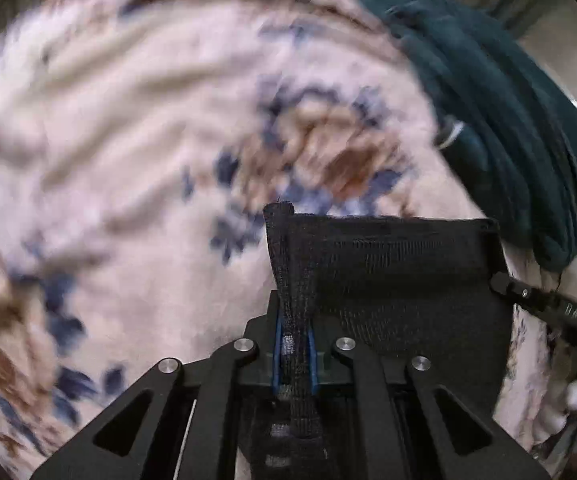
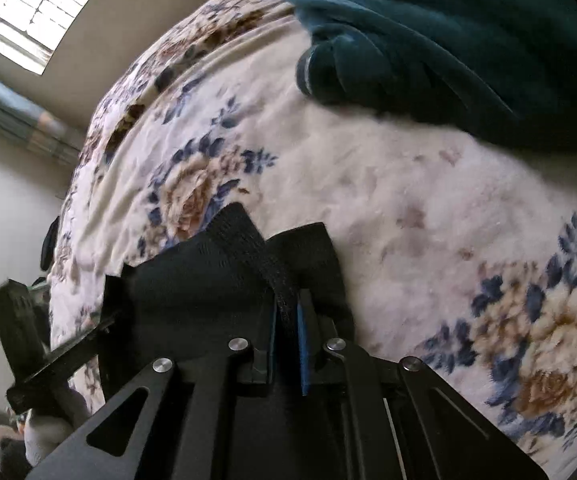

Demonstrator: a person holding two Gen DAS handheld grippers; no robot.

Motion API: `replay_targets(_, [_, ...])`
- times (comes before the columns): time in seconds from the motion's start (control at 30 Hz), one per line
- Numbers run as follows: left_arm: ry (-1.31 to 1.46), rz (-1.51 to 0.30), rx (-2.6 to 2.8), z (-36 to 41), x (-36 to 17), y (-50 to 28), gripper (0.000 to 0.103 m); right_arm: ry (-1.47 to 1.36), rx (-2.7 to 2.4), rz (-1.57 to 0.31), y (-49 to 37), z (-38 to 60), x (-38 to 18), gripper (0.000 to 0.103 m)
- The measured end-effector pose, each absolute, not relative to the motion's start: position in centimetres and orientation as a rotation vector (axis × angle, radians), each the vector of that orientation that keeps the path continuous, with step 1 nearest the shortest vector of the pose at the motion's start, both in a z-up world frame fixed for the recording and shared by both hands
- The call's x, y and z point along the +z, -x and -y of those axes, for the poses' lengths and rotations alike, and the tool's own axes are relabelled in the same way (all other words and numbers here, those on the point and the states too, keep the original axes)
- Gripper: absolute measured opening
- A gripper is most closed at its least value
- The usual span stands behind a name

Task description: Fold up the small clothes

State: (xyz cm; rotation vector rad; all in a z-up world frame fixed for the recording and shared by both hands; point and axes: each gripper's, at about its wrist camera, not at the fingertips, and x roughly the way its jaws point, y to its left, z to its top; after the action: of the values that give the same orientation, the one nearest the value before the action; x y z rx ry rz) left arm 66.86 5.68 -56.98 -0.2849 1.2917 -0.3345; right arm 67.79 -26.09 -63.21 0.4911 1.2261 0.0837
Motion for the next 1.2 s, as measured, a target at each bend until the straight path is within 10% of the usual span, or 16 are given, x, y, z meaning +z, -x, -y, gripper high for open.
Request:
replay_targets(0.13, [0.402,-1.283,-0.335,-6.7,-55.6,-65.9,0.033,-0.393,0.071,-1.323,-68.9,24.6,-64.3,0.011])
replay_targets(0.3, [0.403,-1.215,-0.382,-8.2,-52.1,-58.5,0.036,-0.51,0.178,-1.316,-65.3,26.5,-61.3,0.038])
replay_targets(0.6, [0.4,-1.342,-0.337,-7.6,-55.2,-46.9,0.033,-0.648,0.137,-1.439,-52.5,27.9,-64.7,0.038])
replay_targets(0.77, [0.347,-1.291,-0.355,-6.4,-55.2,-45.6,0.013,-0.735,0.129,-1.493,-49.3,27.5,-68.0,0.036])
replay_targets(0.83, [0.317,-1.272,-0.362,-6.8,-53.8,-45.3,0.006,-0.722,0.108,-1.479,-48.7,27.4,-68.2,0.01])
replay_targets(0.9, [0.256,-1.259,-0.353,-7.7,-52.8,-45.3,0.003,-0.716,0.076,-1.476,-48.6,27.7,-68.0,0.007])
replay_targets(1.13, [0.322,-1.326,-0.373,-9.3,-54.5,-46.2,0.007,-0.565,0.114,-1.531,-49.8,26.3,-66.2,0.008])
replay_targets(1.2, [0.467,-1.324,-0.414,-10.1,-54.2,-45.9,0.026,-0.592,0.134,-1.544,-49.9,26.9,-65.7,0.011])
